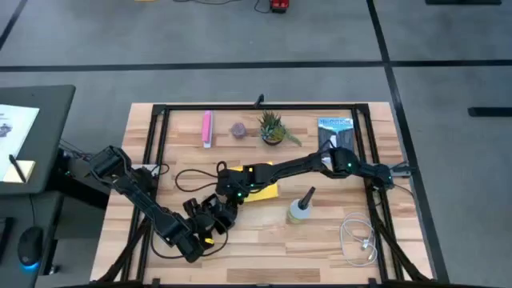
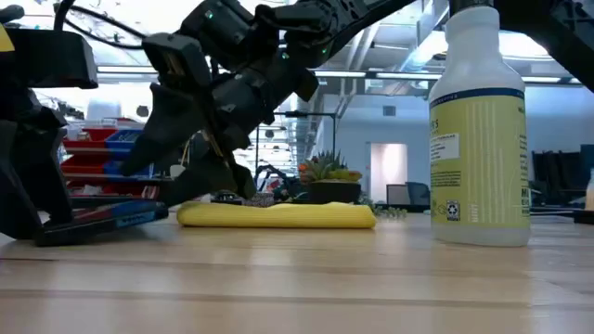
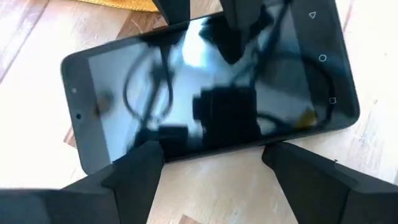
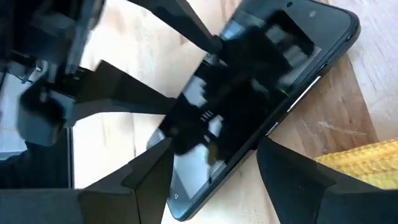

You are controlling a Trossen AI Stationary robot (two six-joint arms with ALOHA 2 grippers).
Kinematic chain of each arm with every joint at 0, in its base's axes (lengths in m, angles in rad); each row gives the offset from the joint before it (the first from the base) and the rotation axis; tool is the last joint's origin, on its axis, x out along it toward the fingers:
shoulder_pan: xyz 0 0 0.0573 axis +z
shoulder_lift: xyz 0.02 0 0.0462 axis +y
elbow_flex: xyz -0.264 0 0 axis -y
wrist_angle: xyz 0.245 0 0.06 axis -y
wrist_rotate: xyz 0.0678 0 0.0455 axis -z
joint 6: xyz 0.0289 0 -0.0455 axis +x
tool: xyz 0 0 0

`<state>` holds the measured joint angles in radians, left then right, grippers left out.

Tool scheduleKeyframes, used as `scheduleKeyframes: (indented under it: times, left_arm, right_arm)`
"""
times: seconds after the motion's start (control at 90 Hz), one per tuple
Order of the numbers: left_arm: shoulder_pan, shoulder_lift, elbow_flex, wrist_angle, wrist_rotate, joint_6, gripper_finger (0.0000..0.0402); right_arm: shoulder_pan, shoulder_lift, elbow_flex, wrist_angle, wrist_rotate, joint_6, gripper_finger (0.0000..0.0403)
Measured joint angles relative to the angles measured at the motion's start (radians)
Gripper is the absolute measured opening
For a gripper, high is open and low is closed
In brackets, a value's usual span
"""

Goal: Apply microfiber cloth
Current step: Spray the back of the cellphone with the spray bottle

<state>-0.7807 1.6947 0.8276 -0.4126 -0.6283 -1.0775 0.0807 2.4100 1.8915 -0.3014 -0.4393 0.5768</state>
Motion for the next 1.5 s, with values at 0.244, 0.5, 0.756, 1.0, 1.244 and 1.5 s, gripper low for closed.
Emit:
scheduleKeyframes:
  times: [0.244,0.5,0.756,1.0,1.244,1.5]
  left_arm:
    - [0.0,-0.002,0.0,-0.001,0.004,-0.002,0.0278]
    - [-0.002,-0.003,0.001,-0.005,0.003,-0.006,0.0278]
    - [-0.002,-0.003,0.002,-0.003,-0.002,-0.005,0.0278]
    - [-0.002,-0.003,0.002,-0.017,-0.004,-0.022,0.0278]
    - [-0.002,-0.002,0.002,-0.016,-0.009,-0.031,0.0278]
    - [-0.002,-0.002,0.002,-0.02,-0.013,-0.045,0.0278]
  right_arm:
    - [0.008,0.001,-0.002,0.028,0.008,0.01,0.0217]
    - [0.021,0.001,-0.002,0.073,0.017,0.011,0.0217]
    - [0.014,-0.01,-0.002,0.067,0.011,0.0,0.0217]
    - [0.009,-0.011,-0.002,0.08,-0.008,-0.001,0.0217]
    - [0.014,0.001,-0.003,0.078,0.024,-0.005,0.0212]
    - [0.008,-0.014,0.001,0.123,-0.027,-0.015,0.0185]
